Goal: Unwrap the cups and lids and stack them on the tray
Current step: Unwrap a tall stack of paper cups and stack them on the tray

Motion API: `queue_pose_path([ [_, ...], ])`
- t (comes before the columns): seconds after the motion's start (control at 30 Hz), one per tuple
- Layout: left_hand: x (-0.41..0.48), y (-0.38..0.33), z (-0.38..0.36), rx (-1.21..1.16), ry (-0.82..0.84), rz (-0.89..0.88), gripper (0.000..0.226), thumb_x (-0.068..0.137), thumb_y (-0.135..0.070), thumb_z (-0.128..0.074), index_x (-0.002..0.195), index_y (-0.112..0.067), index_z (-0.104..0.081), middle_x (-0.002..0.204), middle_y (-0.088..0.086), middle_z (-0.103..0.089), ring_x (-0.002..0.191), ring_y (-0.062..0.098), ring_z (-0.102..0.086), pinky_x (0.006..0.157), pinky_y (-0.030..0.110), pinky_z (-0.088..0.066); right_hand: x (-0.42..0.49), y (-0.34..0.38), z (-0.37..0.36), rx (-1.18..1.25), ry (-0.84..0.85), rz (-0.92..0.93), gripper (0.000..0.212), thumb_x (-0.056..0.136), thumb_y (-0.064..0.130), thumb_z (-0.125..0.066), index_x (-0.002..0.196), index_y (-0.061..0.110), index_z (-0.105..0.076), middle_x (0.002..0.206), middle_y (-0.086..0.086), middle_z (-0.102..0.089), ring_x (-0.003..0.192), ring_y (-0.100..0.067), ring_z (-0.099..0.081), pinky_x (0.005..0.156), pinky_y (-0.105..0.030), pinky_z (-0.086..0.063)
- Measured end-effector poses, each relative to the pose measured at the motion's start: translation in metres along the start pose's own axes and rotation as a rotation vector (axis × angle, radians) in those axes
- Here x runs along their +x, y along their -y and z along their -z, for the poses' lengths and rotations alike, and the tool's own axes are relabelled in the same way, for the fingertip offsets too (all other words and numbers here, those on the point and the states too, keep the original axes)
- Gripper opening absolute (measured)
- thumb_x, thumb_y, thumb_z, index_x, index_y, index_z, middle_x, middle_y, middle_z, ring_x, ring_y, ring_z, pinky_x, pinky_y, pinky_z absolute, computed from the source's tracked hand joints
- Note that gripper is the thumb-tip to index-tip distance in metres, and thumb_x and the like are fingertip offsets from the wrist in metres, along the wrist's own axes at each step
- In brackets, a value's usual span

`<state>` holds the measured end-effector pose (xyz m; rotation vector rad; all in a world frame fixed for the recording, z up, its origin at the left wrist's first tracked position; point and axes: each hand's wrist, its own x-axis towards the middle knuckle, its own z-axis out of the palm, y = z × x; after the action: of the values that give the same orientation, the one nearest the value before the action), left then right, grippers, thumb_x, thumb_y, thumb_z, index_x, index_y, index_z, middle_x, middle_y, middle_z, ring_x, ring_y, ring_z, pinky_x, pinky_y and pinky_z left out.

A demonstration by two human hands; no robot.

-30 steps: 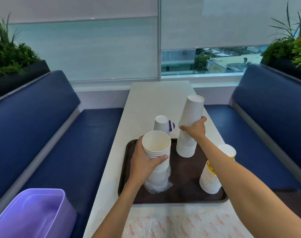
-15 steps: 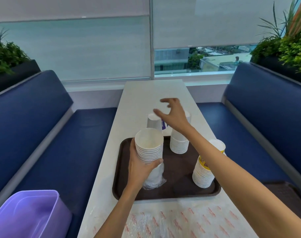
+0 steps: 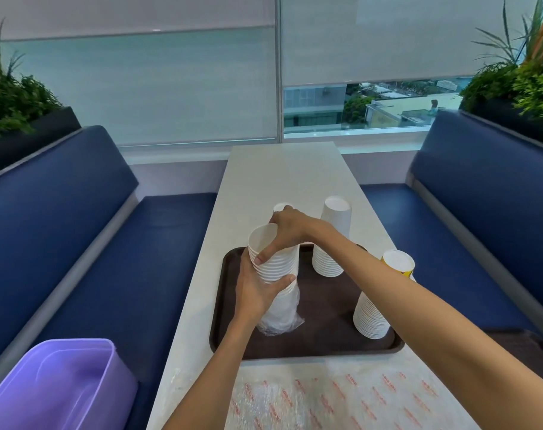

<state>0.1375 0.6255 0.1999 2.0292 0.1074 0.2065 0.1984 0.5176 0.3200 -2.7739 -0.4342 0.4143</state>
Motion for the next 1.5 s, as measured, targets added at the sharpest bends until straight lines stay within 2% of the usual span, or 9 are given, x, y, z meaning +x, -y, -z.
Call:
queue_pose_path([
  [0.1, 0.0, 0.0, 0.001, -0.004, 0.003, -0.006, 0.099, 0.064, -0.038, -0.085, 0.142, -0.019, -0.027, 0.141, 0.002, -0.045, 0.129, 0.021, -0.046, 0.102, 0.026, -0.037, 0.004, 0.0, 0.001, -0.01, 0.002, -0.001, 0.083, 0.059, 0.061, -0.081, 0.121, 0.01, -0.056, 0.116, -0.007, -0.045, 0.1, -0.022, -0.047, 0.087, -0.032, -0.047],
  [0.23, -0.003, 0.0, 0.0, 0.008, 0.003, 0.002, 0.1, 0.065, -0.04, -0.085, 0.143, -0.021, -0.025, 0.143, 0.001, -0.043, 0.129, 0.021, -0.045, 0.103, 0.029, -0.038, 0.005, 0.002, 0.001, -0.009, 0.025, 0.016, 0.063, 0.061, 0.058, -0.081, 0.097, 0.011, -0.06, 0.092, -0.003, -0.059, 0.086, -0.022, -0.058, 0.061, -0.024, -0.042],
  [0.33, -0.004, -0.001, 0.0, 0.021, 0.004, 0.007, 0.101, 0.065, -0.04, -0.084, 0.144, -0.021, -0.025, 0.143, 0.001, -0.042, 0.13, 0.02, -0.044, 0.104, 0.029, -0.037, 0.004, 0.005, 0.003, -0.032, 0.022, 0.018, 0.056, 0.064, 0.056, -0.08, 0.089, 0.011, -0.057, 0.082, -0.001, -0.058, 0.08, -0.021, -0.057, 0.053, -0.022, -0.038],
  [0.57, -0.005, -0.001, 0.001, 0.016, 0.004, -0.002, 0.103, 0.063, -0.04, -0.085, 0.144, -0.022, -0.024, 0.144, -0.001, -0.041, 0.13, 0.018, -0.044, 0.101, 0.024, -0.036, 0.0, 0.009, 0.009, -0.067, 0.013, 0.025, 0.058, 0.068, 0.056, -0.076, 0.097, 0.01, -0.058, 0.094, -0.005, -0.062, 0.085, -0.022, -0.058, 0.063, -0.025, -0.042],
  [0.7, -0.006, -0.001, 0.002, 0.026, 0.003, -0.02, 0.103, 0.063, -0.04, -0.086, 0.143, -0.021, -0.025, 0.144, -0.001, -0.041, 0.13, 0.019, -0.043, 0.102, 0.026, -0.036, -0.009, 0.01, 0.024, -0.034, -0.018, 0.044, 0.07, 0.074, 0.054, -0.073, 0.123, 0.009, -0.052, 0.117, -0.006, -0.059, 0.095, -0.02, -0.052, 0.069, -0.024, -0.041],
  [0.93, -0.005, -0.002, 0.008, 0.026, 0.017, -0.018, 0.098, 0.064, -0.038, -0.086, 0.141, -0.018, -0.028, 0.145, 0.003, -0.041, 0.13, 0.024, -0.044, 0.107, 0.035, -0.038, -0.038, 0.004, 0.066, 0.278, -0.147, 0.094, 0.069, 0.08, 0.045, -0.071, 0.137, 0.023, -0.039, 0.125, -0.002, -0.046, 0.107, -0.021, -0.048, 0.091, -0.032, -0.046],
  [1.13, -0.005, 0.002, 0.019, -0.037, -0.018, 0.026, 0.101, 0.061, -0.033, -0.088, 0.141, -0.019, -0.028, 0.143, 0.003, -0.043, 0.128, 0.024, -0.045, 0.099, 0.027, -0.039, -0.054, -0.018, 0.069, 0.333, 0.018, -0.008, 0.069, 0.084, 0.035, -0.069, 0.14, 0.019, -0.033, 0.126, -0.002, -0.045, 0.108, -0.02, -0.049, 0.08, -0.026, -0.048],
  [1.33, -0.009, 0.005, 0.02, -0.051, 0.001, -0.003, 0.096, 0.06, -0.035, -0.088, 0.136, -0.022, -0.03, 0.139, 0.001, -0.046, 0.124, 0.023, -0.048, 0.099, 0.032, -0.042, -0.059, -0.025, 0.056, 0.084, 0.19, -0.11, 0.076, 0.081, 0.033, -0.073, 0.142, 0.018, -0.029, 0.123, 0.001, -0.041, 0.108, -0.019, -0.043, 0.09, -0.029, -0.042],
  [1.5, -0.011, 0.003, 0.018, -0.06, 0.03, -0.014, 0.098, 0.059, -0.033, -0.089, 0.137, -0.02, -0.031, 0.14, 0.002, -0.044, 0.127, 0.023, -0.046, 0.102, 0.032, -0.04, -0.057, -0.027, 0.048, 0.041, 0.23, -0.121, 0.069, 0.082, 0.03, -0.073, 0.138, 0.013, -0.036, 0.134, -0.004, -0.045, 0.111, -0.02, -0.044, 0.088, -0.03, -0.044],
])
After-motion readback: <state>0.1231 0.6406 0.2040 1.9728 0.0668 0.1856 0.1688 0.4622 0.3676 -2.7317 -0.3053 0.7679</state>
